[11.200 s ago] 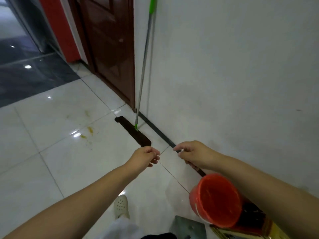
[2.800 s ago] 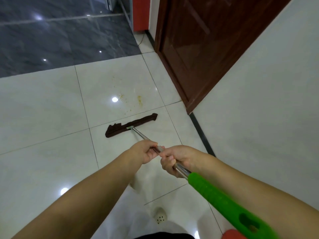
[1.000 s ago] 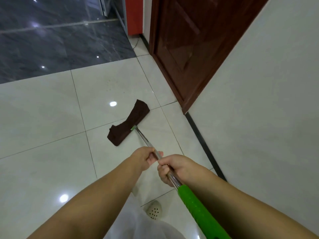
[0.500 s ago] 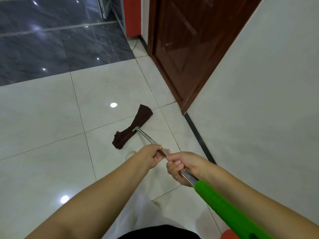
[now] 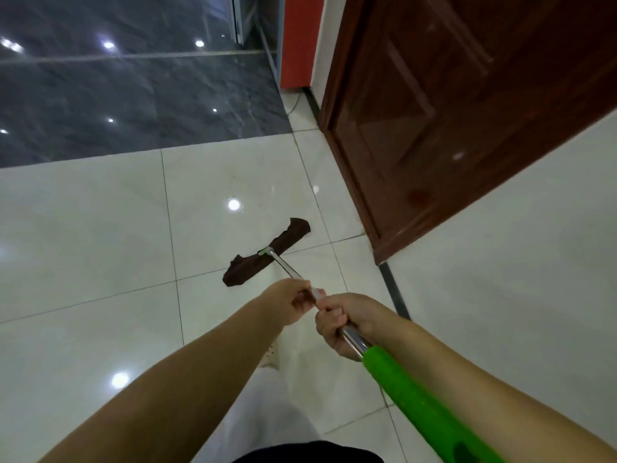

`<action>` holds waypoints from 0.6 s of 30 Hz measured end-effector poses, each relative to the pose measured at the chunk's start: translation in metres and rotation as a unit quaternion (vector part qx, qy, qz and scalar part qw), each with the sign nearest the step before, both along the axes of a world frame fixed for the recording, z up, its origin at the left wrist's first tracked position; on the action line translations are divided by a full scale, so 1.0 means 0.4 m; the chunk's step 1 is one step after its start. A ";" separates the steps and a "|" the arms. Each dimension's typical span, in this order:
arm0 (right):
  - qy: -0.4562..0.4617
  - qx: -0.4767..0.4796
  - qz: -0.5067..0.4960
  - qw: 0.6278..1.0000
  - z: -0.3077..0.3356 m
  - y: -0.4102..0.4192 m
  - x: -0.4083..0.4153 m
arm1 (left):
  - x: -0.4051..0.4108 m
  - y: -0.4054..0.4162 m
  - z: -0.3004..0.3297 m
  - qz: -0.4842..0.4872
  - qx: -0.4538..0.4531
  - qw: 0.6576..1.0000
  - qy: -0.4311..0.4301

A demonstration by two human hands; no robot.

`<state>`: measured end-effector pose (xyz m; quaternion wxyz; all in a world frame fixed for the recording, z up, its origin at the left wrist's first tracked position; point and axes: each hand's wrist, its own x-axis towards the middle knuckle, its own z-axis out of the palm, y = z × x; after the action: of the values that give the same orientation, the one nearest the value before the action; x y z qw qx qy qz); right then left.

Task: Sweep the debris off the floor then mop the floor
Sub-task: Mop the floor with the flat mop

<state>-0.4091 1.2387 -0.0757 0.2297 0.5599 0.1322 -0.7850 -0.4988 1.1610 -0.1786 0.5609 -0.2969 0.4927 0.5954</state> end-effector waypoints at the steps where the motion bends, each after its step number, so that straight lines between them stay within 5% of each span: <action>1: 0.001 -0.002 0.005 1.000 -0.002 0.005 -0.043 | -0.042 0.006 0.000 0.001 -0.010 1.000 -0.006; 18: -0.011 -0.011 0.121 0.993 -0.021 0.232 -0.456 | -0.420 0.191 0.009 0.055 -0.015 0.998 0.013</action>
<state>-0.5915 1.3313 -0.0839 0.3305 0.5462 0.1876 -0.7465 -0.6669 1.2376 -0.1751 0.5164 -0.3244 0.4913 0.6219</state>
